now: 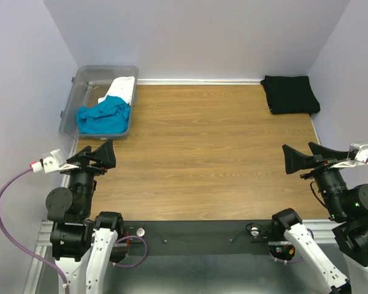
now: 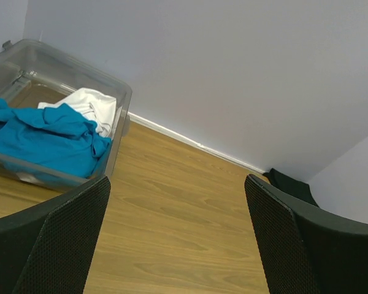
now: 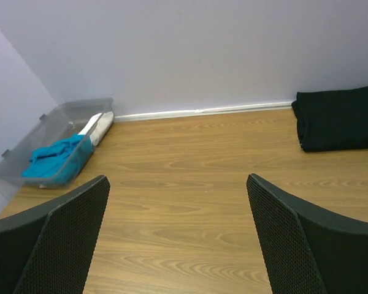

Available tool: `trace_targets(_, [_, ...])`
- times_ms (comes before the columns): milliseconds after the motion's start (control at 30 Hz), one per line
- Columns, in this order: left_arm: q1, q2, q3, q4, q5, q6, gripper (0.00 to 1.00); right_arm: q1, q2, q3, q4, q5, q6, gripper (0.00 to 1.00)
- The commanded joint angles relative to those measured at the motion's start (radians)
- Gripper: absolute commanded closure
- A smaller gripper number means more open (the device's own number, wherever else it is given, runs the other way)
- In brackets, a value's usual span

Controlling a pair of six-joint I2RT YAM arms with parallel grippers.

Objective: Fold and stack the t-shirts
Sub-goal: Grab the tshirt from the pile

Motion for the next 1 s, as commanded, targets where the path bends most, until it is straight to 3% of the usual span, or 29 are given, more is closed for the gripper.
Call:
trace_targets(0, [0.007,0.052,-0.022,0.01,0.001,-0.022,0.01,0.005,-0.002,-0.026,-0.016,-0.023,0.01,0.0])
trace_targets(367, [0.007,0.261,-0.041,0.08,-0.042,-0.058,0.02,0.006,0.01,-0.067,-0.013,-0.043,0.03,0.0])
trace_targets(567, [0.008,0.569,0.027,0.102,-0.09,-0.067,0.02,0.006,0.036,-0.076,-0.012,-0.045,0.036,0.0])
trace_targets(667, [0.011,0.806,0.103,0.102,-0.137,-0.061,0.02,0.006,0.053,-0.075,-0.012,-0.035,0.042,0.0])
trace_targets(967, [0.146,1.328,0.448,0.033,-0.278,-0.073,0.02,0.006,0.082,-0.075,-0.015,0.014,0.075,0.0])
